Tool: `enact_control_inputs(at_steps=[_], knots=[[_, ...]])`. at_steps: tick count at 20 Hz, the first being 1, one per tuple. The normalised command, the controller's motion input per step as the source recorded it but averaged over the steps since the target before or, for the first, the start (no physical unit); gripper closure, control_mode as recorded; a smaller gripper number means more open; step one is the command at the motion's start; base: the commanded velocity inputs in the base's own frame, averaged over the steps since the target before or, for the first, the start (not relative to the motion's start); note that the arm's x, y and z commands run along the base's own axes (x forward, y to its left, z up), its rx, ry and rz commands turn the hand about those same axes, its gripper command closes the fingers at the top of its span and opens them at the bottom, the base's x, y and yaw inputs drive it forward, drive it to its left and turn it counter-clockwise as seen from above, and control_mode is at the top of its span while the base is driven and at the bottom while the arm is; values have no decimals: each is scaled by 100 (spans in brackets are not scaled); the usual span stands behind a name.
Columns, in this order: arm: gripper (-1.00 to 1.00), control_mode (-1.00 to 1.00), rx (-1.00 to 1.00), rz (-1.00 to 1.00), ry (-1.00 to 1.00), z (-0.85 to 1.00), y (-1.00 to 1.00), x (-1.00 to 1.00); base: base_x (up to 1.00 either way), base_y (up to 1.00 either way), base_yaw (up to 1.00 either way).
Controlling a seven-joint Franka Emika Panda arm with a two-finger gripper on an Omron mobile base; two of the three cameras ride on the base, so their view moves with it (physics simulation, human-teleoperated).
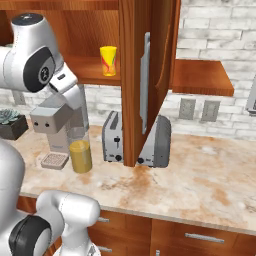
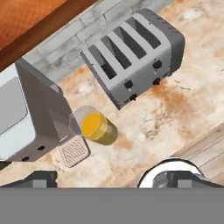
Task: There is a tray on the dining counter. Grab the cup, mug, and pitcher and place them on the tray. The pitcher may be placed next to the tray if it cannot fit the tray.
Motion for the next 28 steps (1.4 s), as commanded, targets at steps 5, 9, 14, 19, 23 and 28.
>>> enact_control_inputs(at_steps=[5, 9, 14, 19, 23, 28], knots=[[-100, -100, 12, -33, -8, 10, 0, 0, 0, 0, 0], [-100, -100, 12, -32, -9, 9, 0, 0, 0, 0, 0], [-100, -100, 13, -31, -9, 7, 0, 0, 0, 0, 0], [-100, -100, 13, -31, -9, 6, 0, 0, 0, 0, 0], [-100, -100, 6, -21, -3, 12, -3, 9, 0, 0, 0], [-100, -100, 5, -4, -1, 8, -37, 5, 0, 0, 0]])
